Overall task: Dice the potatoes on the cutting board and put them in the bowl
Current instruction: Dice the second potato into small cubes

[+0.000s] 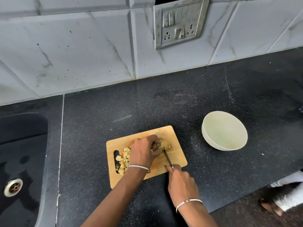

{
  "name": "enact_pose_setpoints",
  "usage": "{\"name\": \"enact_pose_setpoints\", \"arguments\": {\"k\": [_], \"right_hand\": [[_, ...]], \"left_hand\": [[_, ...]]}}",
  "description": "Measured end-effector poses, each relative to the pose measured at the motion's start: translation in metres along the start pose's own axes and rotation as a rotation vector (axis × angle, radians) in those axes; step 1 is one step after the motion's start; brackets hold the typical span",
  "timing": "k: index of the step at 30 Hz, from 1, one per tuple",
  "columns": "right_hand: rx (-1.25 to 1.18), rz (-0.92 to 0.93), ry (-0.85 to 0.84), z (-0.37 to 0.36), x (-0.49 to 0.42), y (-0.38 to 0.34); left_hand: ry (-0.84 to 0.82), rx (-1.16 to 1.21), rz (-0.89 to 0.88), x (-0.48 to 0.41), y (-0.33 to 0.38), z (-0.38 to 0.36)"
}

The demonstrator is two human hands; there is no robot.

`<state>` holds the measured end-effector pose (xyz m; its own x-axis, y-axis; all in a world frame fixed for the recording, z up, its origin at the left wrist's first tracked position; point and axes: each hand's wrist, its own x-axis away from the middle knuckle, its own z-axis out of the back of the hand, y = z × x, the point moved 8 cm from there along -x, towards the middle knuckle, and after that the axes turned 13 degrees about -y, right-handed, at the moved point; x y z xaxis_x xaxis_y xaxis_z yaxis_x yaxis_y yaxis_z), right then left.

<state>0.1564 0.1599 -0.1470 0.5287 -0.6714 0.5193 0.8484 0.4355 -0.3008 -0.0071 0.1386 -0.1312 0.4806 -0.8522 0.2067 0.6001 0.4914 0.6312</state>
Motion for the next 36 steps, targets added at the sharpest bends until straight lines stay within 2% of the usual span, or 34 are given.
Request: {"name": "enact_pose_setpoints", "arguments": {"k": [7,16,21,25,30,36], "right_hand": [[0.013,-0.009,0.002,0.002,0.008,0.004],[0.039,-0.07,-0.118,-0.014,0.039,0.026],[0.055,-0.134,-0.071,0.001,0.068,0.045],[-0.026,-0.03,0.05,0.02,0.061,0.034],[-0.05,0.063,0.054,0.022,0.033,0.008],[0.021,0.046,0.036,0.02,0.023,-0.001]], "left_hand": [[-0.002,-0.034,-0.008,0.0,0.001,0.001],[0.012,0.031,-0.022,0.001,-0.001,0.001],[0.054,0.071,-0.044,0.007,-0.003,0.002],[0.073,0.121,-0.043,0.009,-0.008,0.0],[0.085,0.112,-0.046,0.01,-0.007,-0.001],[0.089,0.11,-0.032,0.009,-0.009,-0.002]]}}
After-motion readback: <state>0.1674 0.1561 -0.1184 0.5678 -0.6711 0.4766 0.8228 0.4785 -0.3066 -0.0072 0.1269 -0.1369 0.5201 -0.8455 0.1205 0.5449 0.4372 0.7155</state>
